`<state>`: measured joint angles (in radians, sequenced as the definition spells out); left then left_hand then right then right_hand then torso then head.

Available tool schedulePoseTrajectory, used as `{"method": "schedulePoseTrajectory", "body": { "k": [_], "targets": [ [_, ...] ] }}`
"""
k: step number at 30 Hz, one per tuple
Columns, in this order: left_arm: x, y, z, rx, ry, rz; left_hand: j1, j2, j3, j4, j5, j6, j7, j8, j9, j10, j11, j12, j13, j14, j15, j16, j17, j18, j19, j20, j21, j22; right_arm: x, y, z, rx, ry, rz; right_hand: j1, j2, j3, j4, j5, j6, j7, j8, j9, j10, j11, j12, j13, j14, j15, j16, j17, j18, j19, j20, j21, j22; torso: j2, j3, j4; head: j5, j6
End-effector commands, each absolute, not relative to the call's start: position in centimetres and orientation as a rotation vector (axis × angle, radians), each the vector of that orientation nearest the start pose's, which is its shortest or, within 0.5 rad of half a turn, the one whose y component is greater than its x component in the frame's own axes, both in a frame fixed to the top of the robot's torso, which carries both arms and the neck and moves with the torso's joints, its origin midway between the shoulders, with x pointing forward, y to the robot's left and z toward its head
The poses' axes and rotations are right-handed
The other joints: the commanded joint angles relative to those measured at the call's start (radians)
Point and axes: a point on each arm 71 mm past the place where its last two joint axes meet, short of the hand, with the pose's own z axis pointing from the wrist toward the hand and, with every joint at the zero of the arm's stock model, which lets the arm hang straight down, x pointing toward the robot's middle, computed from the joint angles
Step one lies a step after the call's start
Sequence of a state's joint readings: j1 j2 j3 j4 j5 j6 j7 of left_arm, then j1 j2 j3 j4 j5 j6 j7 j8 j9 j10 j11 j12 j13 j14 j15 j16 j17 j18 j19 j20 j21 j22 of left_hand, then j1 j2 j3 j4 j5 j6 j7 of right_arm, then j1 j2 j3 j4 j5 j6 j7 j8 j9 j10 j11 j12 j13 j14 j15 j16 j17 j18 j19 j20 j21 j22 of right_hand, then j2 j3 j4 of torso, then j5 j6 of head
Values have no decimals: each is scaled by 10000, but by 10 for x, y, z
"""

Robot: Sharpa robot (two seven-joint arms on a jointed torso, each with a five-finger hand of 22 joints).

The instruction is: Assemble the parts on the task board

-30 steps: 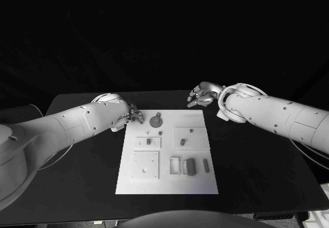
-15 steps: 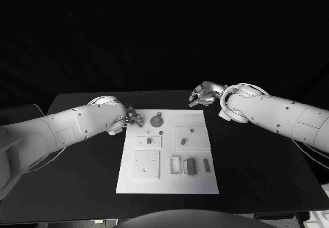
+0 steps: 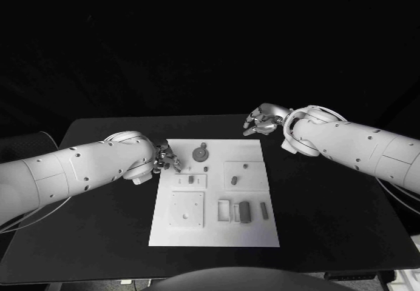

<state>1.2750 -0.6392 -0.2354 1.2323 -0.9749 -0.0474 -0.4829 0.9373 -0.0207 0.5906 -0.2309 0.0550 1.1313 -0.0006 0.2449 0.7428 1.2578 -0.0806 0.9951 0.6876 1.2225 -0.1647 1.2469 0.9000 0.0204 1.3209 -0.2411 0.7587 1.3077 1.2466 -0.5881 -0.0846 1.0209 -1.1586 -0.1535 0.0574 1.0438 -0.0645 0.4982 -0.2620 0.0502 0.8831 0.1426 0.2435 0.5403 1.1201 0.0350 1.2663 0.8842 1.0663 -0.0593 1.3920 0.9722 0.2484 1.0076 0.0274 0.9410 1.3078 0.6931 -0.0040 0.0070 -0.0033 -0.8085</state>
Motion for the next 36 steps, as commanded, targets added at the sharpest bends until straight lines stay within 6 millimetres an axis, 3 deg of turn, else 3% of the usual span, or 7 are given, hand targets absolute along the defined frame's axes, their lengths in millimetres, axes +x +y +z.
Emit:
{"method": "schedulePoseTrajectory", "body": {
  "k": [1, 7, 22, 36],
  "targets": [
    [514, 211, -259, -3501, 22253, -2751, 149, 53, 26, 41, 30, 377, 184, 618, 900, 222, -114, 53, 11, 151, -188, 62, 11, 561, 64, -21, 58, 203, 568, -215, -209, 495, 18337, 6757, -89, 3, 16, 49, 24, -11, 73, -34, 18, -27, 23, -6, -16, 26, -69, -22, -15, 134, 40, -1, -47, 116, 14, -19, 0, 6, -19],
    [508, 212, -258, -3323, 22140, -2680, 123, -34, 33, 83, 18, 473, 143, 672, 914, 327, -151, 81, 40, 239, -203, 113, 38, 555, 132, -28, 109, 201, 567, -215, -209, 496, 18341, 6755, -92, 2, 16, 51, 24, -11, 73, -35, 19, -28, 23, -6, -16, 26, -69, -23, -16, 134, 40, -1, -47, 116, 17, -28, -2, 38, -55],
    [503, 211, -262, -3303, 22177, -2488, 26, -195, 6, 204, 3, 586, 86, 743, 939, 468, -211, 109, 104, 373, -241, 175, 83, 556, 252, -49, 198, 194, 568, -215, -209, 504, 18320, 6746, -96, -1, 17, 54, 24, -11, 73, -36, 23, -29, 23, -6, -17, 25, -69, -23, -17, 134, 40, -2, -48, 116, 20, 4, -33, 114, -136],
    [496, 206, -270, -2999, 22432, -2431, -92, -256, -29, 319, -11, 595, 80, 755, 947, 481, -216, 97, 124, 385, -249, 171, 92, 556, 257, -55, 205, 189, 568, -216, -209, 507, 18325, 6741, -102, -5, 18, 58, 24, -13, 73, -39, 26, -29, 23, -5, -18, 25, -70, -23, -18, 134, 40, -3, -49, 116, 21, -4, -29, 114, -189]
  ]
}}
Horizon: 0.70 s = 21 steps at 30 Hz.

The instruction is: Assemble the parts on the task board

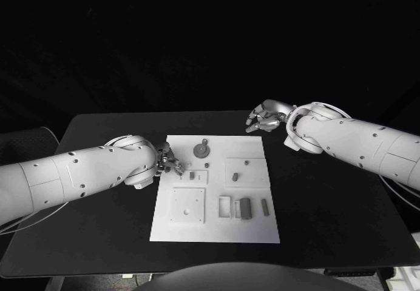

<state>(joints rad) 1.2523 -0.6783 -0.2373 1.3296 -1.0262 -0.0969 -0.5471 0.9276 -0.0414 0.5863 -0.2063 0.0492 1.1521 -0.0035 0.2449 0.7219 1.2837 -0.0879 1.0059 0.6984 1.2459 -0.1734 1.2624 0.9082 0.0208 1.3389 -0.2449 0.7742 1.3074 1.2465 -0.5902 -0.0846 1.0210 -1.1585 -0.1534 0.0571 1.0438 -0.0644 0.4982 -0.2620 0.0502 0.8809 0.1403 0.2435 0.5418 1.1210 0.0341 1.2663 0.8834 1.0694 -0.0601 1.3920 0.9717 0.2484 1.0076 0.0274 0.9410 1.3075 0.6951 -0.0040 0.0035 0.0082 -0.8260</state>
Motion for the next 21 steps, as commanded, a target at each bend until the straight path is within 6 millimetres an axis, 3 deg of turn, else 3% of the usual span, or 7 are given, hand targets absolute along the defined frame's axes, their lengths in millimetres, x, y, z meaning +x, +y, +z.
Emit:
{"method": "schedulePoseTrajectory", "body": {
  "k": [1, 21],
  "targets": [
    [496, 206, -270, -2961, 22388, -2404, 3, -48, 14, 75, 47, 386, 109, 755, 1156, 222, -143, -11, 17, 152, -162, 17, 10, 552, 77, -18, 50, 191, 568, -216, -209, 507, 18326, 6741, -102, -5, 18, 59, 24, 9, 96, -39, 11, -39, 32, -5, -10, -7, -62, -23, -13, 134, 40, -3, -49, 119, 0, -4, 5, -1, -13],
    [493, 204, -275, -2855, 22421, -2305, -145, -116, -39, 217, 28, 393, 101, 767, 1164, 235, -150, -21, 45, 166, -164, 19, 24, 552, 83, -24, 65, 191, 568, -216, -209, 510, 18319, 6745, -107, -9, 20, 61, 24, 5, 96, -43, 16, -40, 32, -5, -12, -8, -63, -24, -15, 134, 41, -5, -51, 119, 1, -4, -1, -20, -59]
  ]
}}
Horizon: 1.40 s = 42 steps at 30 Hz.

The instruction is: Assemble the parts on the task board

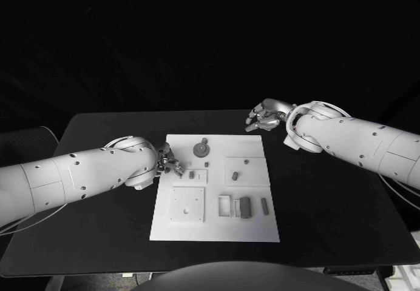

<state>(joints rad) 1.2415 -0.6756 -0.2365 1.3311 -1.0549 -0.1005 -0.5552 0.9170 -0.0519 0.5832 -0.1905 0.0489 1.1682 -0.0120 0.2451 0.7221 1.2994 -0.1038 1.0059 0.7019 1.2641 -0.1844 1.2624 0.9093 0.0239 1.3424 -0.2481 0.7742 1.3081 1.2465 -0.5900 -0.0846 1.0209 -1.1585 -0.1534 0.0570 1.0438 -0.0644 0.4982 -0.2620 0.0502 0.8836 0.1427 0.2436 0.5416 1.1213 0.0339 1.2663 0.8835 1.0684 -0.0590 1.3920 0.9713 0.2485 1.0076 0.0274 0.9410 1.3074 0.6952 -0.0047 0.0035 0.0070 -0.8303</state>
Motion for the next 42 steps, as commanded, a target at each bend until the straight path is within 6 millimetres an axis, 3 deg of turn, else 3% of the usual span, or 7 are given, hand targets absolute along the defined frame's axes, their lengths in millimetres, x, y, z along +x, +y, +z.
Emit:
{"method": "schedulePoseTrajectory", "body": {
  "k": [1, 17, 42],
  "targets": [
    [493, 204, -275, -2859, 22426, -2290, -47, -17, -11, 67, 31, 233, 185, 767, 1163, 79, 8, -21, 12, -14, -54, 18, 14, 523, 49, 8, 66, 184, 568, -216, -209, 512, 18317, 6746, -107, -9, 20, 61, 24, -21, 72, -44, 18, -43, 34, -5, -13, 2, -74, -24, -11, 133, 41, -5, -51, 120, 1, 3, -1, -21, -28],
    [491, 203, -277, -2538, 22763, -2071, -373, -331, -172, 298, 26, 284, 146, 812, 1193, 140, -31, 11, 94, 47, -89, 70, 62, 544, 105, -30, 144, 195, 568, -217, -209, 521, 18318, 6738, -109, -14, 23, 62, 25, -28, 73, -49, 22, -45, 35, -6, -15, 0, -74, -25, -12, 133, 40, -6, -53, 119, -2, 5, 1, -68, -37],
    [491, 203, -278, -2434, 22762, -2107, -96, -160, -79, -26, 26, 303, 129, 841, 1222, 154, -47, 23, 166, 52, -94, 102, 108, 545, 99, -40, 212, 199, 568, -217, -209, 525, 18328, 6731, -121, -15, 23, 70, 24, -28, 74, -52, 27, -46, 36, -6, -17, -1, -73, -26, -14, 133, 41, -6, -55, 119, 1, -6, 4, -26, -64]
  ]
}}
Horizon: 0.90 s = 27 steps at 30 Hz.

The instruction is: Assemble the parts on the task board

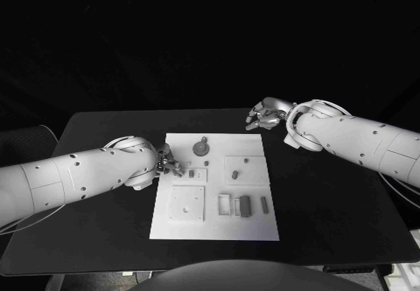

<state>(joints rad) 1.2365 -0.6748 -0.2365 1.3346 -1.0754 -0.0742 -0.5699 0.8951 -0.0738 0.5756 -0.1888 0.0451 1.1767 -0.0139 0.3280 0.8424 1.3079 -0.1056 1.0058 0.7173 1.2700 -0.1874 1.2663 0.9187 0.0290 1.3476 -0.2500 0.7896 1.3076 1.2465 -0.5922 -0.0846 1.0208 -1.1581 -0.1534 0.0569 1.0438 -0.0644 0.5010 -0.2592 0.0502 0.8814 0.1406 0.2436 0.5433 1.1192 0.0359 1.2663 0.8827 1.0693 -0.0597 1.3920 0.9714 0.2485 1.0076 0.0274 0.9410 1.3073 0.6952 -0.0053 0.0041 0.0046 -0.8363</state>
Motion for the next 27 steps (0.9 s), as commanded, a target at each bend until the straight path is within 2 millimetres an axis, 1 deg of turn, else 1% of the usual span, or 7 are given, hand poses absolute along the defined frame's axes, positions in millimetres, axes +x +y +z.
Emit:
{"method": "schedulePoseTrajectory", "body": {
  "k": [1, 5, 13, 23, 27],
  "targets": [
    [491, 203, -278, -2433, 22765, -2107, 123, 59, -3, -43, 65, 217, 149, 12, 19, 69, -28, 23, 12, -8, -64, 63, 14, 494, 47, -21, 58, 204, 568, -217, -209, 524, 18329, 6732, -122, -15, -5, 43, 24, -7, 95, -52, 11, -26, 15, -6, -9, -9, -66, -26, -15, 133, 41, -6, -55, 120, 1, 0, -2, -2, -3],
    [491, 203, -278, -2413, 22809, -2118, 127, 45, -7, -58, 65, 214, 151, 11, 20, 69, -27, 23, 15, -8, -63, 63, 16, 492, 45, -20, 60, 203, 568, -217, -209, 533, 18327, 6723, -123, -15, -5, 44, 24, -7, 95, -53, 11, -26, 16, -6, -9, -9, -66, -26, -15, 133, 41, -6, -55, 120, 0, 3, -4, -3, -15],
    [489, 201, -279, -2222, 23070, -2071, 157, -108, -32, -147, 62, 205, 156, 12, 26, 72, -21, 16, 31, -9, -57, 63, 24, 486, 40, -14, 74, 198, 568, -217, -209, 531, 18327, 6726, -129, -14, -5, 49, 24, -7, 95, -54, 13, -26, 16, -5, -10, -9, -65, -26, -16, 133, 42, -6, -55, 120, -1, 6, -8, -9, -21],
    [489, 201, -279, -2205, 23093, -2031, 228, -65, 0, -201, 60, 206, 155, 17, 32, 78, -22, 15, 42, -10, -52, 67, 32, 486, 40, -15, 83, 196, 568, -217, -209, 532, 18333, 6722, -132, -15, -4, 51, 24, -8, 95, -55, 16, -26, 16, -5, -10, -9, -65, -25, -16, 133, 42, -6, -55, 120, 1, 7, -4, -13, -23],
    [489, 201, -279, -2219, 23068, -2041, 235, -54, 2, -207, 61, 208, 155, 18, 33, 80, -22, 16, 45, -9, -51, 68, 33, 485, 41, -14, 85, 196, 568, -217, -210, 535, 18334, 6716, -133, -15, -4, 52, 25, -8, 95, -55, 17, -26, 16, -5, -10, -9, -65, -25, -16, 133, 43, -7, -55, 120, -2, 1, -3, -16, -21]
  ]
}}
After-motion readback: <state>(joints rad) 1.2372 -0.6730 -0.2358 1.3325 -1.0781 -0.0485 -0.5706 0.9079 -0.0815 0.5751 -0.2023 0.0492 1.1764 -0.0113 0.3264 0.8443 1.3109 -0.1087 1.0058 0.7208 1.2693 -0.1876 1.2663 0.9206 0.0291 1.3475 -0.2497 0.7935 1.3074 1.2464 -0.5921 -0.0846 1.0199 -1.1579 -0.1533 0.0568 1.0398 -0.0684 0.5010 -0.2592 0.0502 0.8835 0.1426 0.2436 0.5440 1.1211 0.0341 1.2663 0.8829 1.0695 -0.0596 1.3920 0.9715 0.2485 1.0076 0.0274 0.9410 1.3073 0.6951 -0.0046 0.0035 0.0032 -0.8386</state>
